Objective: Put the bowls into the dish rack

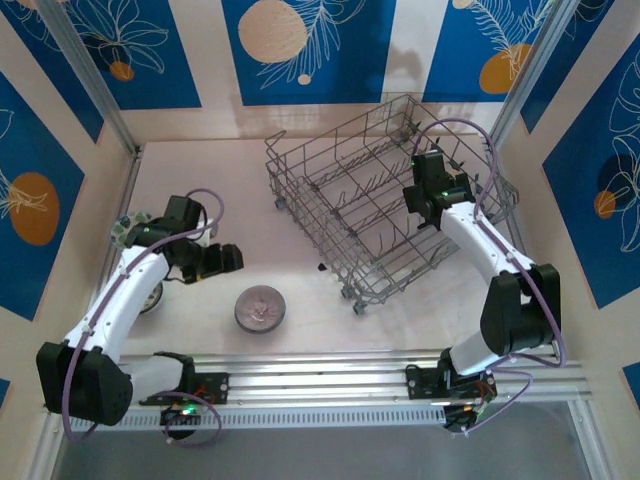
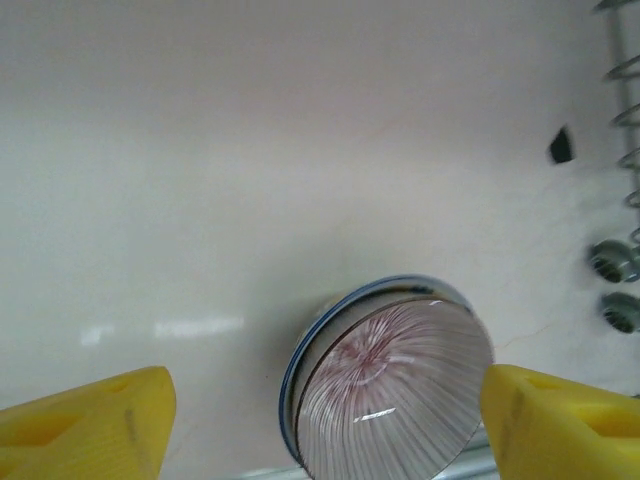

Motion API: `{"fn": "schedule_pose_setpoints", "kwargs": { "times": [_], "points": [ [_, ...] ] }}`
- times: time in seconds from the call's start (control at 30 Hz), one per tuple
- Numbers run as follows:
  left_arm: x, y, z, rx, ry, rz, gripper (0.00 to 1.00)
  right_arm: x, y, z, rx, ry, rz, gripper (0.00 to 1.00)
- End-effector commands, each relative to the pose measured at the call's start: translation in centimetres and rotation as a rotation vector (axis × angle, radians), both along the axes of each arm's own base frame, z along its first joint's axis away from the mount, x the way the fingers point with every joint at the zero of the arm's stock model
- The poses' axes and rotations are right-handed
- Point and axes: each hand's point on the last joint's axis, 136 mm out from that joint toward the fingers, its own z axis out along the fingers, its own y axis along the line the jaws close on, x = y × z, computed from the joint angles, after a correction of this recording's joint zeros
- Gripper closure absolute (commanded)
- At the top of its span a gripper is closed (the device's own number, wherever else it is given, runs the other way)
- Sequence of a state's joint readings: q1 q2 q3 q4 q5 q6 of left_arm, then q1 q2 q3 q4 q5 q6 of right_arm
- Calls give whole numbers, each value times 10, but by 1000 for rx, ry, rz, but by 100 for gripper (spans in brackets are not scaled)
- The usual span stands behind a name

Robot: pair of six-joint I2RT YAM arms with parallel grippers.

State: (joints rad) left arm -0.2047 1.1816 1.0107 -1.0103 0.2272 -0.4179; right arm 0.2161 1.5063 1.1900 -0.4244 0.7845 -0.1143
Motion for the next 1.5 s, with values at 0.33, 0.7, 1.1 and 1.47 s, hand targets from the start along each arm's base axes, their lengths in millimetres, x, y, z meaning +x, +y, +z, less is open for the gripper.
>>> {"fn": "schedule_pose_setpoints", "kwargs": {
  "times": [0.33,0.7,1.1,1.47],
  "points": [
    [-51,6,-44,17,200,82,35,-23,27,18,237,7,80,0],
    [-58,-10,-64,70,235,35,41,-22,29,13,260,13,86,0],
    [-61,-22,-71,97,255,-34,52,-23,28,9,271,16,80,0],
    [-62,-29,-73,100,262,-66,62,-23,28,9,275,18,79,0]
  ]
}}
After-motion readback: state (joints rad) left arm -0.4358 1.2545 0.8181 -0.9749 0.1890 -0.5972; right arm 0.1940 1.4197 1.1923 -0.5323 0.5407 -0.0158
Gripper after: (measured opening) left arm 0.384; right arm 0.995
